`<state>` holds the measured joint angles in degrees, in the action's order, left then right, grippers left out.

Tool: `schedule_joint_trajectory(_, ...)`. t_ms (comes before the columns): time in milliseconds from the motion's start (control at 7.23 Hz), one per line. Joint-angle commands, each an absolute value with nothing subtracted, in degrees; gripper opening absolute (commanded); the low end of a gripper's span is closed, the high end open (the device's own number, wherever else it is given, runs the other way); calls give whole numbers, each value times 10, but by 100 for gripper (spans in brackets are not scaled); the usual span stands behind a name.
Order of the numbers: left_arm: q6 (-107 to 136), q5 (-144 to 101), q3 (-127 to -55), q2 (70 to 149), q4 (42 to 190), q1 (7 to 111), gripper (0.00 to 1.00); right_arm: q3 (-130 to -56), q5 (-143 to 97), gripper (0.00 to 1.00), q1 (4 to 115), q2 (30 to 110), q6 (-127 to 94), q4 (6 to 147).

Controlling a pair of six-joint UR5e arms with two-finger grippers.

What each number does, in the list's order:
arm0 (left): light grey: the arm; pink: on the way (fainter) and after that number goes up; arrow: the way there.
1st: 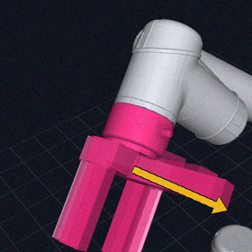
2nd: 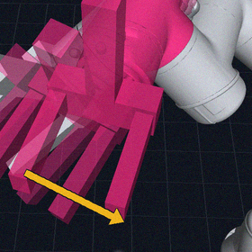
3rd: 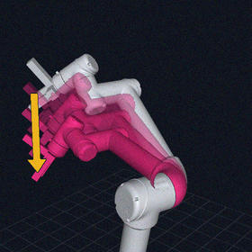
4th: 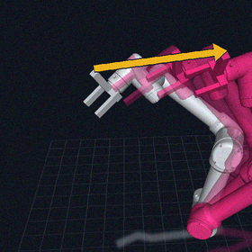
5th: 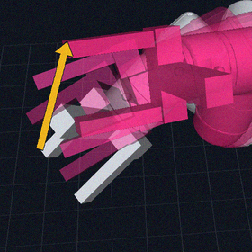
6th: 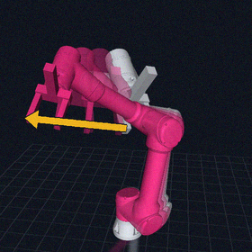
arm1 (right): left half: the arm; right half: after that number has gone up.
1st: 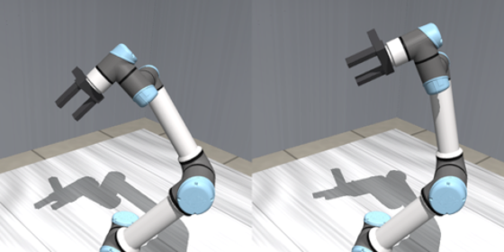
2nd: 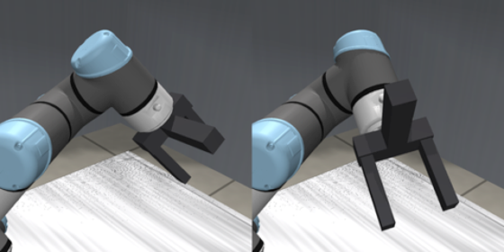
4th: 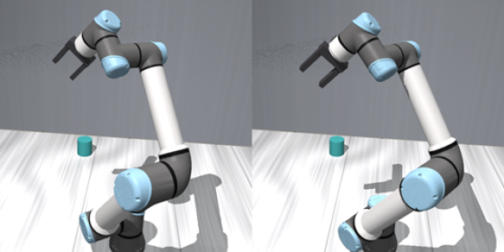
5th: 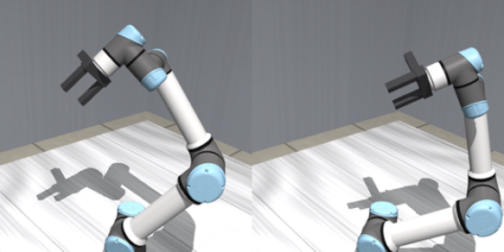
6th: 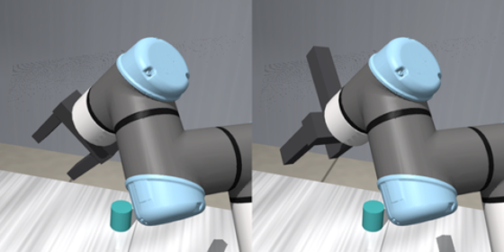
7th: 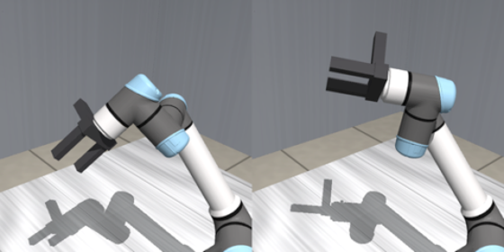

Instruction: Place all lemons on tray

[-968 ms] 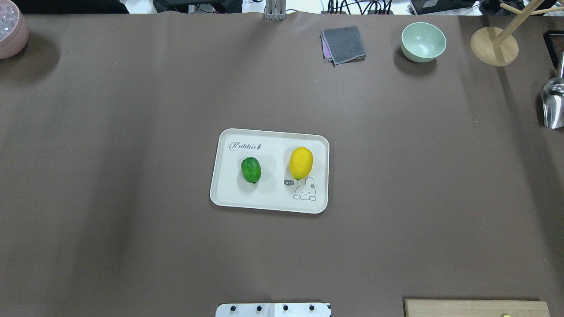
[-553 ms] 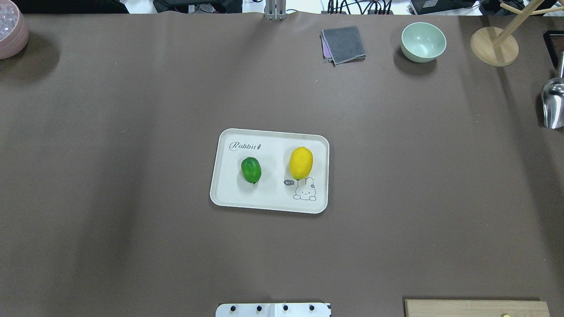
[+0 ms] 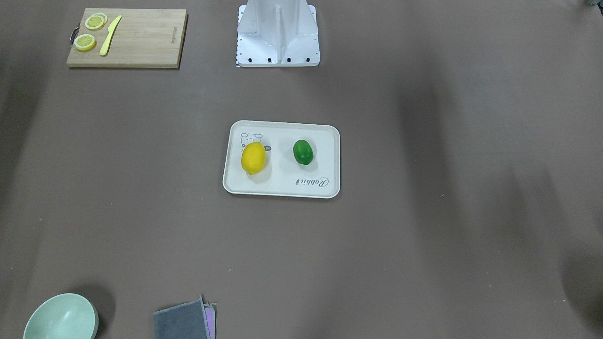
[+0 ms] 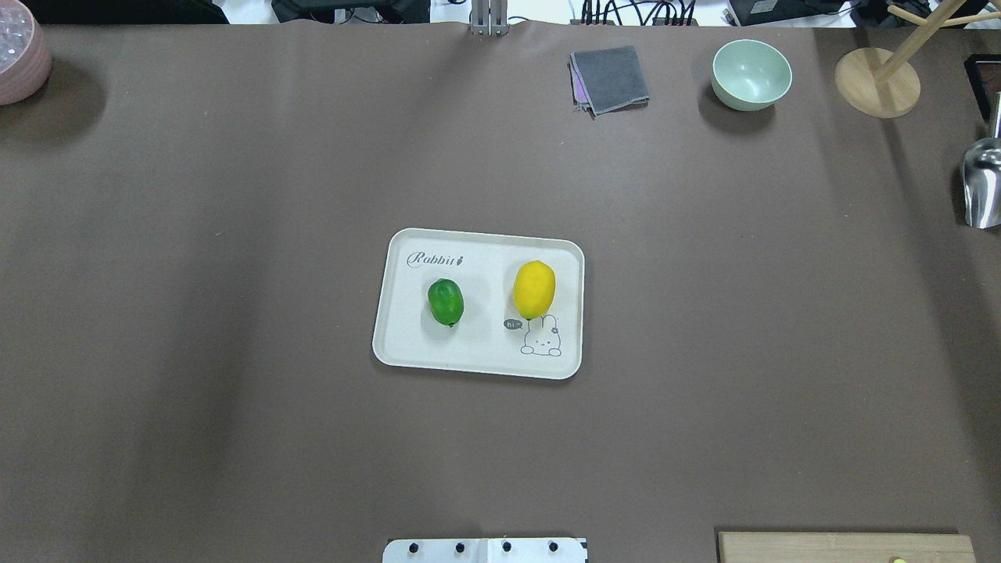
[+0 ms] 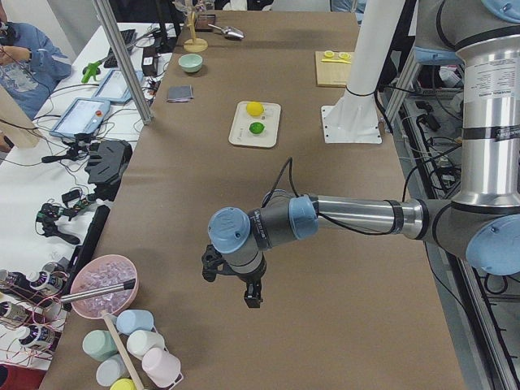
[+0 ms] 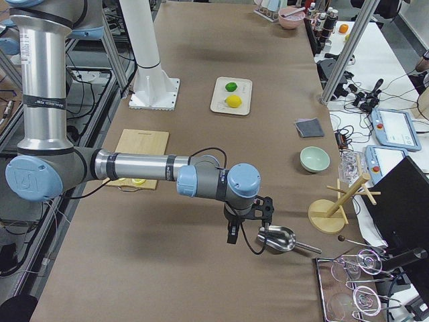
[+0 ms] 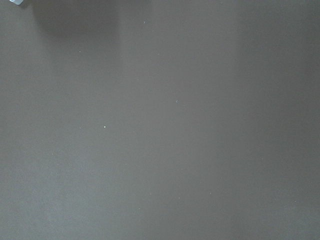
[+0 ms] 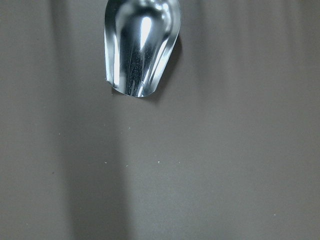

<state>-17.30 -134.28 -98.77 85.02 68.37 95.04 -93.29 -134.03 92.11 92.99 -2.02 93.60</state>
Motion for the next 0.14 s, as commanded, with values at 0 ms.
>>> schedule_joint_trajectory(0, -174, -1329, -986, 852, 684, 950, 98, -933, -1340, 100, 921, 930, -20, 936)
